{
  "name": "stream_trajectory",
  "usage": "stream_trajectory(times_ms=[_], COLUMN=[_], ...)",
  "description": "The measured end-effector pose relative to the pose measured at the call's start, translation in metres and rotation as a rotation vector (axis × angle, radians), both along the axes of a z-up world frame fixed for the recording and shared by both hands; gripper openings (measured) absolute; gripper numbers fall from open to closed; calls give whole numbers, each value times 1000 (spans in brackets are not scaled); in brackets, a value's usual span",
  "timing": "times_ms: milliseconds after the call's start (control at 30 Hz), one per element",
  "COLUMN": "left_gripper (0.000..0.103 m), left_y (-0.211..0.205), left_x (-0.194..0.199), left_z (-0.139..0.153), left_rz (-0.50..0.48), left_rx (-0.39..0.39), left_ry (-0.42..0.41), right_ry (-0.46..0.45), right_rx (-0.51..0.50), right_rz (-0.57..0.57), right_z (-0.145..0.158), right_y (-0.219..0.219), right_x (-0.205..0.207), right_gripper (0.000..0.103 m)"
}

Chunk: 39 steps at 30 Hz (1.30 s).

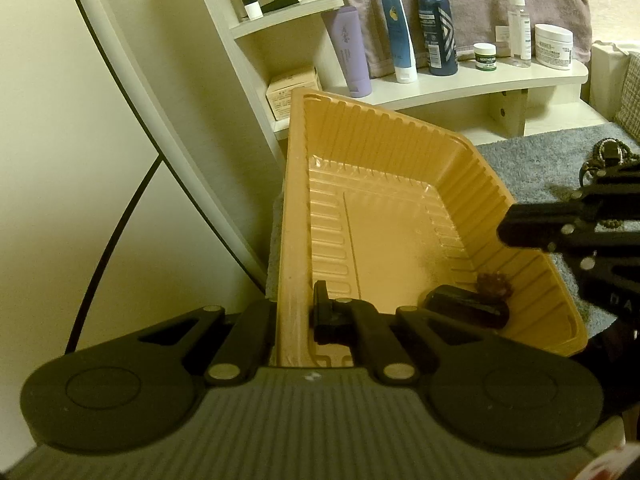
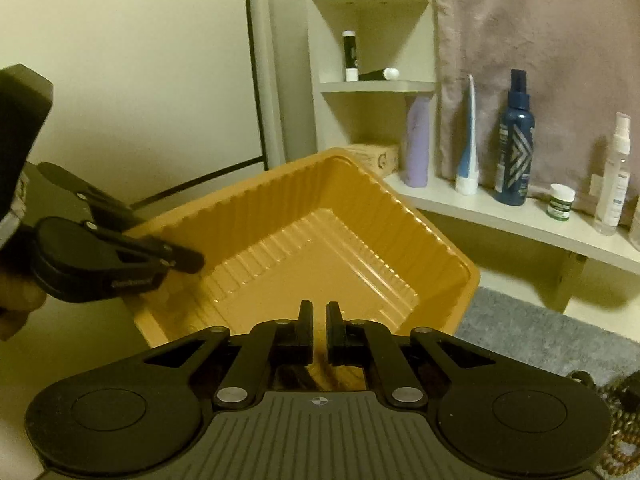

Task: Organize jewelry
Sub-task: 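Carry the brown piece into the tray and open the right tool, then grasp the black watch by its strap with the right tool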

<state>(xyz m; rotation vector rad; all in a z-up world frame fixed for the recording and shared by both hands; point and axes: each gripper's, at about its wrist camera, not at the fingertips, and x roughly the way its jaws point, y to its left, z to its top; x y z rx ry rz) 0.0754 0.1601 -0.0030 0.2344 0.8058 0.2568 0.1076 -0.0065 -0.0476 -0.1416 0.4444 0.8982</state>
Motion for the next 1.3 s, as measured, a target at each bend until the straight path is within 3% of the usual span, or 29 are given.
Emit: stream_trajectory(times_ms=[100, 367, 567, 733, 1300], left_gripper=[2, 2, 2, 2, 2], left_y=[0, -1, -2, -2, -5], left_x=[0, 0, -1, 0, 0], left_z=[0, 0, 0, 0, 2], left_rz=[0, 4, 3, 3, -4], left_rx=[-1, -3, 1, 3, 14], left_ry=[-1, -4, -4, -4, -3], right_ry=[-11, 5, -27, -65, 15], right_rx=[20, -26, -107, -189, -344], right_rz=[-56, -299, -392, -386, -149], right_z=[2, -16, -32, -40, -51], right_y=[-18, -82, -112, -118, -118], right_x=[0, 9, 13, 23, 68], right_gripper=[37, 40, 40, 40, 40])
